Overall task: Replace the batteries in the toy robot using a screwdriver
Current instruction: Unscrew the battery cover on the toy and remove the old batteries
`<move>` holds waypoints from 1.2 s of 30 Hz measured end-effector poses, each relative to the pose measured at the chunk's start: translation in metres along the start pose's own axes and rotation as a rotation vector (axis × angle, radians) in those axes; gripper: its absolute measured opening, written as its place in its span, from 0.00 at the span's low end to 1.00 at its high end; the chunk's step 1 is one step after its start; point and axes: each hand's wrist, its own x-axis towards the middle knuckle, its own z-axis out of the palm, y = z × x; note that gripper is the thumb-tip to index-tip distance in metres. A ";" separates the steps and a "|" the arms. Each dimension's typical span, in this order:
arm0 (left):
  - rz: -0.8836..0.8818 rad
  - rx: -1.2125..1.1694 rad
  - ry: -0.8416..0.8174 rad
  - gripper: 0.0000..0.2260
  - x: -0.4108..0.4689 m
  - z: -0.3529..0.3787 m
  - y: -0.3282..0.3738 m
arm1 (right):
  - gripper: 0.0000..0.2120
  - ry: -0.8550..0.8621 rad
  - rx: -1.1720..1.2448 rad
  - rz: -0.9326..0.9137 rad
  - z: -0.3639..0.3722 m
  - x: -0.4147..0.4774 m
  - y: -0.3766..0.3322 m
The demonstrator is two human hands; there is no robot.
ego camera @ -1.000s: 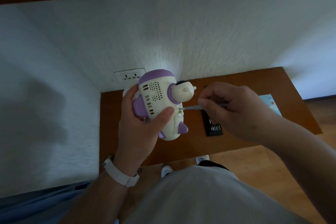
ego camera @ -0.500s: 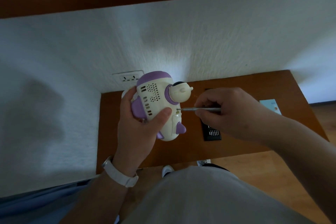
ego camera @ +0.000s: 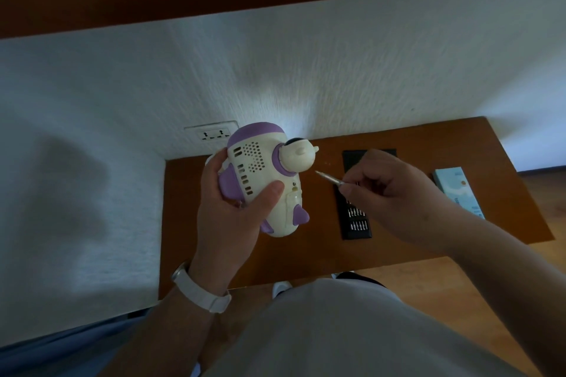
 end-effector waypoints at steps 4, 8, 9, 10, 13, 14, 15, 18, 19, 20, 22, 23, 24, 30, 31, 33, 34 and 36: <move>-0.039 -0.045 0.006 0.39 0.003 -0.007 -0.007 | 0.06 -0.043 0.132 0.226 0.021 0.003 0.033; -0.106 -0.106 0.000 0.37 0.008 -0.015 -0.021 | 0.07 -0.105 0.001 0.374 0.062 0.019 0.070; -0.125 -0.122 -0.005 0.36 0.009 -0.017 -0.025 | 0.07 -0.135 -0.037 0.394 0.074 0.024 0.078; -0.144 -0.136 -0.006 0.36 0.010 -0.019 -0.028 | 0.07 -0.167 -0.065 0.416 0.086 0.030 0.085; -0.181 -0.167 0.007 0.37 0.011 -0.022 -0.034 | 0.07 -0.249 -0.128 0.485 0.119 0.044 0.106; -0.185 -0.172 0.007 0.36 0.011 -0.023 -0.035 | 0.07 -0.268 -0.148 0.499 0.129 0.048 0.112; -0.186 -0.172 0.004 0.36 0.012 -0.024 -0.036 | 0.08 -0.285 -0.172 0.507 0.137 0.051 0.116; -0.178 -0.152 0.000 0.36 0.013 -0.028 -0.039 | 0.09 -0.329 -0.226 0.525 0.154 0.057 0.125; -0.175 -0.147 0.005 0.36 0.014 -0.029 -0.039 | 0.09 -0.343 -0.237 0.536 0.158 0.058 0.128; -0.173 -0.145 0.011 0.36 0.014 -0.030 -0.040 | 0.10 -0.358 -0.250 0.550 0.162 0.060 0.130; -0.177 -0.151 0.012 0.35 0.014 -0.032 -0.042 | 0.10 -0.375 -0.281 0.580 0.168 0.063 0.133; -0.180 -0.154 0.008 0.36 0.014 -0.033 -0.043 | 0.10 -0.372 -0.290 0.590 0.170 0.064 0.135; -0.182 -0.158 0.006 0.36 0.014 -0.033 -0.044 | 0.11 -0.365 -0.297 0.593 0.173 0.065 0.136; -0.190 -0.161 -0.010 0.36 0.013 -0.034 -0.048 | 0.12 -0.329 -0.315 0.576 0.173 0.066 0.140; -0.190 -0.161 -0.015 0.37 0.013 -0.034 -0.048 | 0.12 -0.317 -0.310 0.573 0.171 0.065 0.140; -0.194 -0.172 -0.028 0.37 0.014 -0.033 -0.048 | 0.13 -0.284 -0.301 0.572 0.165 0.061 0.138; -0.194 -0.173 -0.040 0.37 0.014 -0.032 -0.048 | 0.12 -0.258 -0.295 0.568 0.161 0.059 0.135; -0.183 -0.164 -0.072 0.37 0.014 -0.030 -0.046 | 0.10 -0.179 -0.240 0.543 0.150 0.052 0.125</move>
